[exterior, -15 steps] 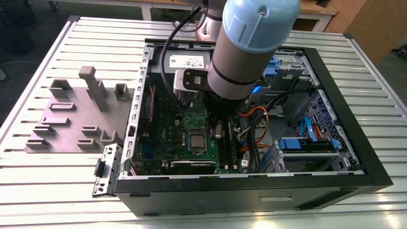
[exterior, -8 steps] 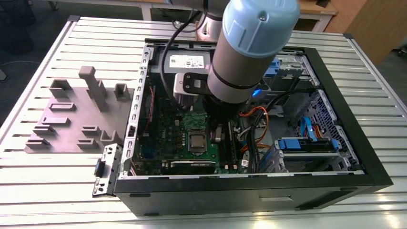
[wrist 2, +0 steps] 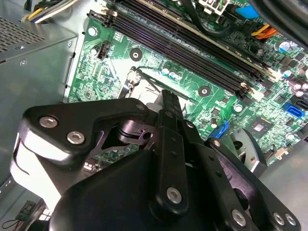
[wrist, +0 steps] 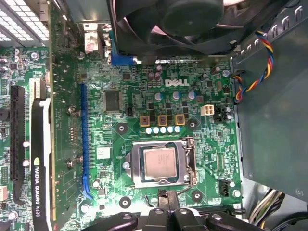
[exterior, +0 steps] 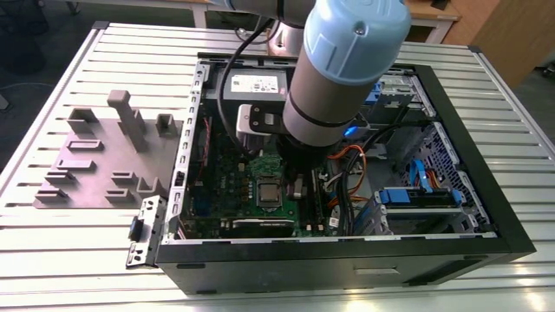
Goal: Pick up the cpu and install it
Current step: 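Close the cpu cover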
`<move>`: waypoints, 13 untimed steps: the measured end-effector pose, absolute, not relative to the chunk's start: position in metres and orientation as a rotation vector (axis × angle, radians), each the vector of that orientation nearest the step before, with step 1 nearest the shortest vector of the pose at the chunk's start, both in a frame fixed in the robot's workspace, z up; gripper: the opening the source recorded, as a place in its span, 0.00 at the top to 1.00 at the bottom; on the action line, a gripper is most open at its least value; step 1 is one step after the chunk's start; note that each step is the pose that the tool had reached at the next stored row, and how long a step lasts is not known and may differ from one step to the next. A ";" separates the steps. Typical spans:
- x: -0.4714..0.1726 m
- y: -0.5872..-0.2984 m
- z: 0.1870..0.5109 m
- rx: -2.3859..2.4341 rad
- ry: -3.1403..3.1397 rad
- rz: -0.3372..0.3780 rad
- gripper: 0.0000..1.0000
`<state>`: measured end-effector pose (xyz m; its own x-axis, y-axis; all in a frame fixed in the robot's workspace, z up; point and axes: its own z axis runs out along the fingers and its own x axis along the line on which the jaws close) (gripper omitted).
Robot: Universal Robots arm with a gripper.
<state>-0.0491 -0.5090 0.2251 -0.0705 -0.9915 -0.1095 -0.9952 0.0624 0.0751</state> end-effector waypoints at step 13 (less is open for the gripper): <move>-0.045 -0.513 0.222 -2.122 2.269 0.201 0.89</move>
